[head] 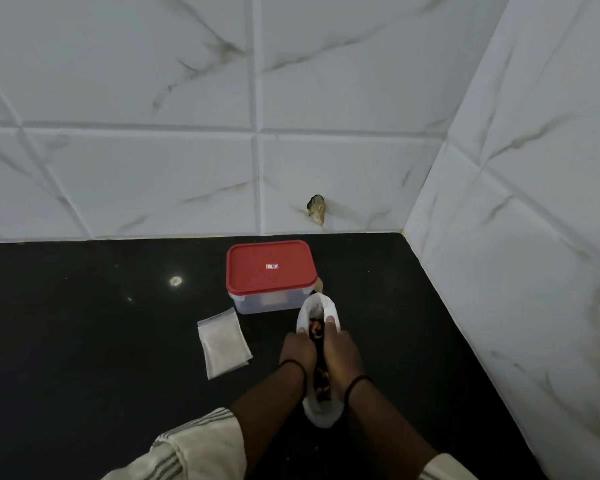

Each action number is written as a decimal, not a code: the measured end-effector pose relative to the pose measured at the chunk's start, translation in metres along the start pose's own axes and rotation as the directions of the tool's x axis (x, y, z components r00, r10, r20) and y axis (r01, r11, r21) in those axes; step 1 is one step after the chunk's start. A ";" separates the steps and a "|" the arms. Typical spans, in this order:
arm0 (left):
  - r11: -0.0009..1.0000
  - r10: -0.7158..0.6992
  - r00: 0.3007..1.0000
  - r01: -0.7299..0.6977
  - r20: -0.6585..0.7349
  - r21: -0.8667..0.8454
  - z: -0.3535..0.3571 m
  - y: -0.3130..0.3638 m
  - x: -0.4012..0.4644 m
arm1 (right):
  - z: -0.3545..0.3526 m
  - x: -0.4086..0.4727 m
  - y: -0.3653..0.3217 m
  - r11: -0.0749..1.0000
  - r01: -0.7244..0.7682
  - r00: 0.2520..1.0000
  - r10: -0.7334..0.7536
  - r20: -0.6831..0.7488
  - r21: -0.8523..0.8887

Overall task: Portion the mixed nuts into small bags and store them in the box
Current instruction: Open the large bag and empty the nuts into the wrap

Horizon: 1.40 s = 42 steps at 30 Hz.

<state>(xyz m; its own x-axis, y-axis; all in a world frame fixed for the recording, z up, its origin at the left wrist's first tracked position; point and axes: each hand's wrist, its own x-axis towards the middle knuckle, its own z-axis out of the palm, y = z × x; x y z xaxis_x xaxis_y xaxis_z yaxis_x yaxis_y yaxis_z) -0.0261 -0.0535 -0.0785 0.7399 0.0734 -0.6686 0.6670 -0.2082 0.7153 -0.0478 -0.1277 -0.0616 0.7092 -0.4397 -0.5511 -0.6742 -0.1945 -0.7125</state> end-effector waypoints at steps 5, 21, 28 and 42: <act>0.998 0.064 0.998 -0.065 -0.026 -0.016 -0.002 -0.004 0.000 | 0.001 0.001 0.002 0.969 -0.106 0.994 0.101 0.034 0.221; 0.981 0.139 0.967 -0.164 0.213 0.105 -0.057 0.038 0.021 | -0.017 0.020 0.030 0.918 -0.252 0.966 0.223 0.128 0.307; 0.850 0.286 0.947 -0.320 0.143 0.417 -0.056 0.043 0.030 | -0.046 0.020 0.013 0.844 0.221 0.952 -0.295 -0.079 -0.488; 0.739 -0.030 0.988 -0.080 0.152 0.669 -0.099 0.016 -0.011 | -0.034 0.066 -0.034 0.656 0.522 0.850 -0.455 0.267 -0.545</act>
<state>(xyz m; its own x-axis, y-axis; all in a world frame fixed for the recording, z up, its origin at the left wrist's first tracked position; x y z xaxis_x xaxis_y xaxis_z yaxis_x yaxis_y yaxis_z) -0.0148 0.0392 -0.0394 0.6976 -0.0693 -0.7131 0.3752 -0.8126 0.4460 0.0151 -0.1801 -0.0587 0.9643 -0.0510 -0.2600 -0.1839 -0.8352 -0.5183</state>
